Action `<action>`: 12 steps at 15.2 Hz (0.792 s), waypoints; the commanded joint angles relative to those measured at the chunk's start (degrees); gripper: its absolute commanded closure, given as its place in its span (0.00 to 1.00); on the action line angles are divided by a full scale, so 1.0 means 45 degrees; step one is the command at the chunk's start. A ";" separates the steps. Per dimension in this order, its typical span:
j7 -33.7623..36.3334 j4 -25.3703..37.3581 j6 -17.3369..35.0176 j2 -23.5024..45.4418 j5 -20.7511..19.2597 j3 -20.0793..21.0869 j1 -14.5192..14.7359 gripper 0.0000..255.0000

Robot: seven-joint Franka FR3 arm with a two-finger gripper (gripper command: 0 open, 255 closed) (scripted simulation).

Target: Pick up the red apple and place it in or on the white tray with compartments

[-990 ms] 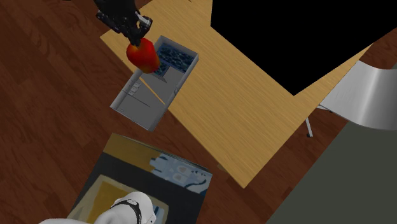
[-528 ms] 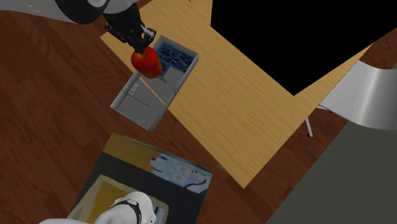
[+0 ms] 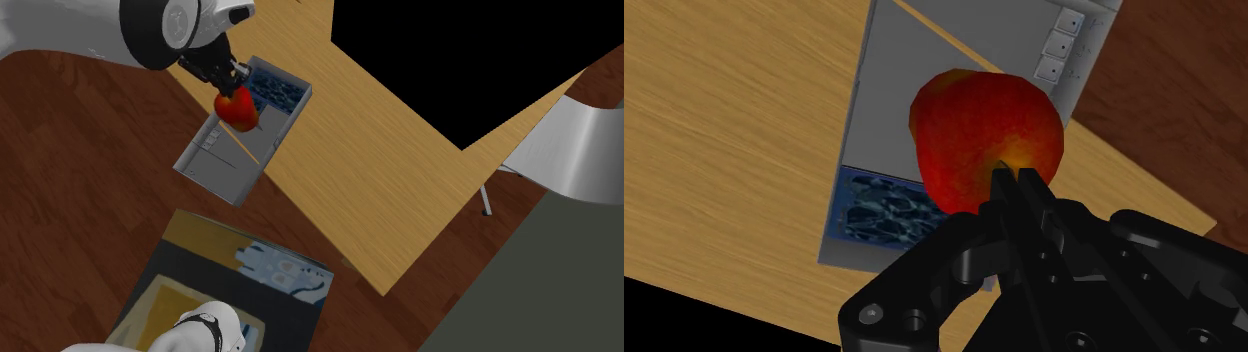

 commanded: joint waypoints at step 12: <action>-0.0020 -0.0460 0.0700 0.0232 0.0011 0.0010 0.0005 0.00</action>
